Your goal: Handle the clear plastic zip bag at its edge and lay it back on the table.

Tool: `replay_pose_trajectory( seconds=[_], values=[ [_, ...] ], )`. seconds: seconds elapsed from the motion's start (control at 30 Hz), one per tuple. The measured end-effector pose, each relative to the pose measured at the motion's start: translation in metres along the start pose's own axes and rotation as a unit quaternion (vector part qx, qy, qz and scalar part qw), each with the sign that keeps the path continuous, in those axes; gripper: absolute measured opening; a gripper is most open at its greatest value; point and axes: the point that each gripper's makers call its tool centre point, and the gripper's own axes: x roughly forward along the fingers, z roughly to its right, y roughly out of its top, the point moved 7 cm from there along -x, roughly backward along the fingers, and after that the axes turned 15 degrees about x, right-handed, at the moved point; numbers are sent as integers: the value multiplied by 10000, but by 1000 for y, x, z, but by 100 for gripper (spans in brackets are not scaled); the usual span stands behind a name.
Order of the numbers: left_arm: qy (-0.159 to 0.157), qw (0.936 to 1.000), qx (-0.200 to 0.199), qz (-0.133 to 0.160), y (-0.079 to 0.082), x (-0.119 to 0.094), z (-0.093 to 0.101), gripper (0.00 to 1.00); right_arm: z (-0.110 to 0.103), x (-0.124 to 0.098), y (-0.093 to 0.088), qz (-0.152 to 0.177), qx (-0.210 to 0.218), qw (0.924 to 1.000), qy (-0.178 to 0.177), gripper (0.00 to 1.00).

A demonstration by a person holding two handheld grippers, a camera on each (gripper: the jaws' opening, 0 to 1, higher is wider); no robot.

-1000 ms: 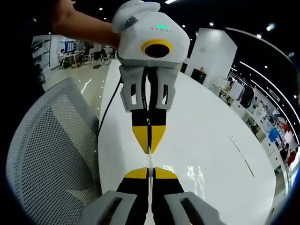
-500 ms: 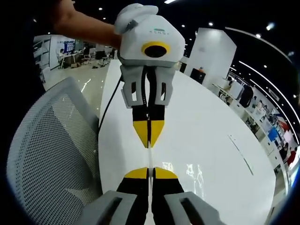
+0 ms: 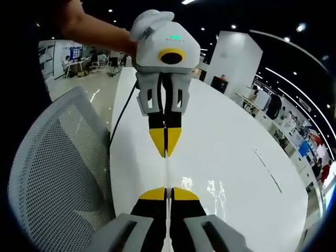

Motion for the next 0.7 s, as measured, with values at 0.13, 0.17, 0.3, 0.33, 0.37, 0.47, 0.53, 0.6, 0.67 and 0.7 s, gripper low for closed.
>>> replay_pose_trajectory(
  seconds=[0.13, 0.17, 0.3, 0.33, 0.37, 0.47, 0.53, 0.6, 0.67, 0.7],
  values=[
    [-5, 10000, -9, 17, 0, 0, -1, 0, 0, -1, 0, 10, -2, 10000, -22, 0],
    [-4, 10000, -16, 24, 0, 0, -1, 0, 0, -2, 0, 13, -5, 10000, -23, 0],
    [13, 10000, -42, 34, -1, 0, -2, 0, 1, -3, 0, 24, 7, 10000, -41, 0],
    [15, 10000, -38, 28, -1, -1, -2, 0, 1, -4, 0, 22, 8, 10000, -44, 0],
    [7, 10000, -45, 31, -1, -1, -2, 0, 1, -5, -1, 24, 7, 10000, -47, 0],
    [9, 10000, -55, 26, -1, -1, -2, 0, 2, -6, -2, 21, 22, 10000, -58, 0],
    [16, 10000, -65, 32, -1, -1, -2, 0, 2, -6, -1, 23, 20, 10000, -66, 0],
    [26, 10000, -73, 41, -1, -2, -3, 0, 2, -7, -1, 33, 13, 10000, -70, 0],
    [28, 10000, -77, 45, -1, -2, -3, 0, 2, -7, -2, 44, 25, 10000, -70, 0],
    [26, 10000, -82, 47, 0, -2, -3, 0, 2, -8, -2, 44, 30, 10000, -71, 0]
  ],
)
